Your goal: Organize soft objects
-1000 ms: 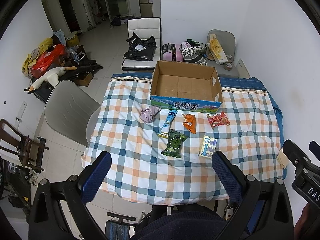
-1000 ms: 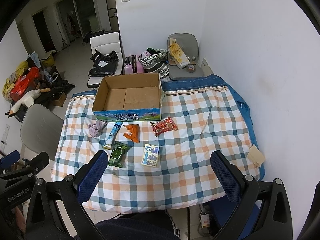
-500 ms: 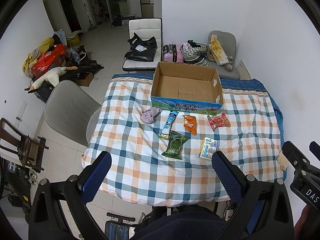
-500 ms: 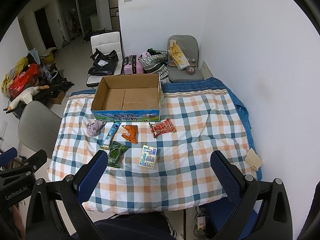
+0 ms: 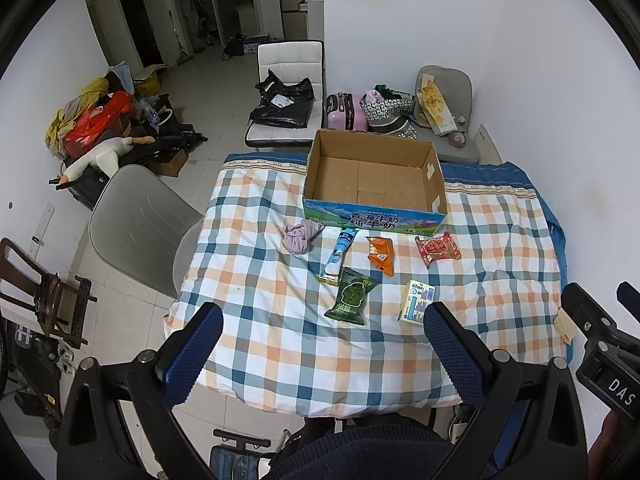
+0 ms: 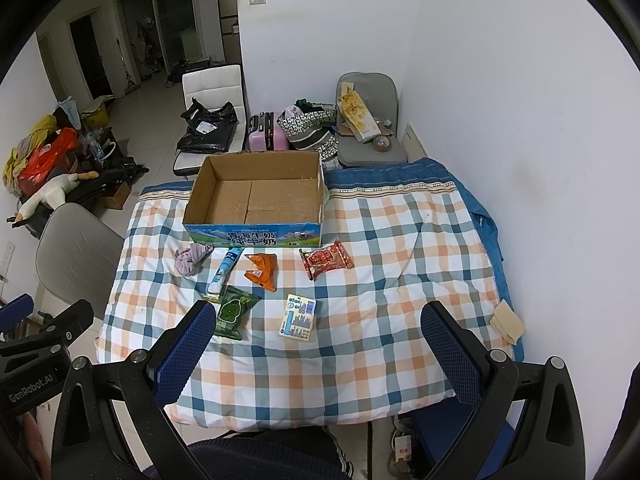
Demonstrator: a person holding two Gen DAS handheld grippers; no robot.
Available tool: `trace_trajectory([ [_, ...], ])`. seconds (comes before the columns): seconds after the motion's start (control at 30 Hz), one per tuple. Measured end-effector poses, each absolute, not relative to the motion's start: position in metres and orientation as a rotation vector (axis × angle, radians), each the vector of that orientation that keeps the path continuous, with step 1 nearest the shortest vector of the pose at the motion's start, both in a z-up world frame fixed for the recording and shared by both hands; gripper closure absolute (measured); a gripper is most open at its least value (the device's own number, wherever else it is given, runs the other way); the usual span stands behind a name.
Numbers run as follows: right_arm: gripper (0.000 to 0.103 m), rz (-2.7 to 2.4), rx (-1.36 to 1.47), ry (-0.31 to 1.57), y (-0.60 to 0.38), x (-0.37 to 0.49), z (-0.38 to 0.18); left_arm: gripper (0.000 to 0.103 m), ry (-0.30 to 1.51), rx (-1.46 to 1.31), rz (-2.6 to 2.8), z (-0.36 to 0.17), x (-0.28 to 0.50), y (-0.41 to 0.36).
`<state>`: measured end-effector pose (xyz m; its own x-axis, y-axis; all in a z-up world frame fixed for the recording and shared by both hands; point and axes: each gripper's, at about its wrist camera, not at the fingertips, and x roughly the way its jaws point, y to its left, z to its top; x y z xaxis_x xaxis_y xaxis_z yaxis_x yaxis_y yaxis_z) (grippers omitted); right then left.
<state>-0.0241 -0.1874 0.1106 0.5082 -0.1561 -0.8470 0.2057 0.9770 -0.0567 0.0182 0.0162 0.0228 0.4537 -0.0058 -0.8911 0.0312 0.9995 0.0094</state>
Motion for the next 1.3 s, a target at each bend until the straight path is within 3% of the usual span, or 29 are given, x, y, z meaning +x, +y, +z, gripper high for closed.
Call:
trace_trajectory([
  [0.3, 0.0, -0.209, 0.058, 1.042, -0.188, -0.012, 0.101, 0.0, 1.092, 0.035, -0.039, 0.019, 0.041, 0.014],
  [0.47, 0.0, -0.203, 0.086, 1.125, -0.198, 0.025, 0.062, 0.0, 1.11, 0.038, -0.023, -0.025, 0.085, 0.013],
  [0.97, 0.0, -0.232, 0.146, 1.46, -0.214, 0.127, -0.201, 0.005, 1.493, 0.119, -0.119, -0.261, 0.178, -0.019],
  [1.3, 0.0, -0.226, 0.249, 1.625, -0.221, 0.148, -0.292, 0.006, 1.647, 0.187, -0.155, -0.344, 0.183, -0.037],
])
